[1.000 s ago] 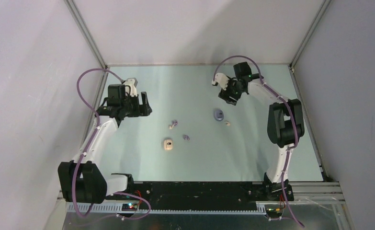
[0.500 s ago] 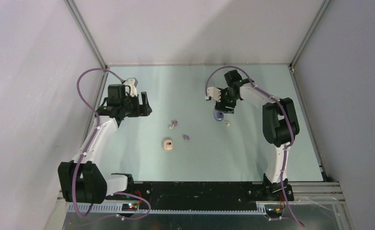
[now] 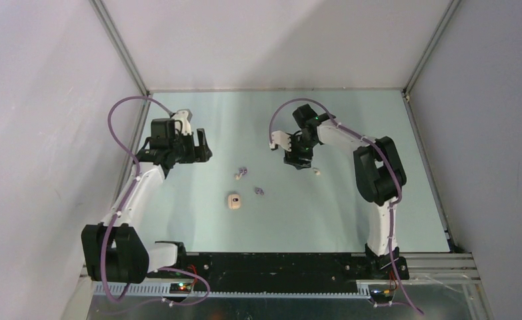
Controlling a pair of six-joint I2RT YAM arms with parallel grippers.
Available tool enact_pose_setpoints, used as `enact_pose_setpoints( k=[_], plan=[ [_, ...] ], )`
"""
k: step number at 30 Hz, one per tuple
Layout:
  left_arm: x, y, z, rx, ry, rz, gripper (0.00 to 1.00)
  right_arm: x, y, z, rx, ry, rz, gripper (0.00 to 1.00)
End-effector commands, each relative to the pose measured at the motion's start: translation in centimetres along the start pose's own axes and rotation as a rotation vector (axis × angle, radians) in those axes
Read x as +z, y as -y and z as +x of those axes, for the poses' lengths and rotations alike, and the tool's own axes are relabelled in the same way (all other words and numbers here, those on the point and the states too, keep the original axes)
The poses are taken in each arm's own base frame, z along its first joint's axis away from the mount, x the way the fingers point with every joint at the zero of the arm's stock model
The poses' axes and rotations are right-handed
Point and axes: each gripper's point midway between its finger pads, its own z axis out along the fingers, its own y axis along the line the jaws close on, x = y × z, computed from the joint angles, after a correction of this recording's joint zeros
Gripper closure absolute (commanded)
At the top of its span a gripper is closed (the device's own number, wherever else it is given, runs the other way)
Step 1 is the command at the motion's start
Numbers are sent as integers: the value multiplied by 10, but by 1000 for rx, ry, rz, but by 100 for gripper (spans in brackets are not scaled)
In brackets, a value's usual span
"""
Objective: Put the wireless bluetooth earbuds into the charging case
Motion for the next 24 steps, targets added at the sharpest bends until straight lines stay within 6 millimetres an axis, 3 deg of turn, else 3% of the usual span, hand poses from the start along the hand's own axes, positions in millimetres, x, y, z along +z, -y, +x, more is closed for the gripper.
enact_pose_setpoints(
  k=[1, 6, 10, 14, 24],
  plan=[
    [-2, 6, -13, -1, 58, 26, 15, 0, 18, -20, 69, 47, 20, 30],
    [-5, 8, -14, 10, 58, 39, 15, -23, 28, -23, 63, 115, -6, 28],
    [-7, 33, -10, 47, 47, 192, 15, -39, 24, -12, -36, 153, -51, 24],
    [-12, 56, -6, 75, 42, 333, 15, -35, 22, 1, -108, 105, -97, 23],
    [-16, 62, -6, 98, 27, 368, 14, -15, 19, 22, -151, 33, -136, 23]
  ],
)
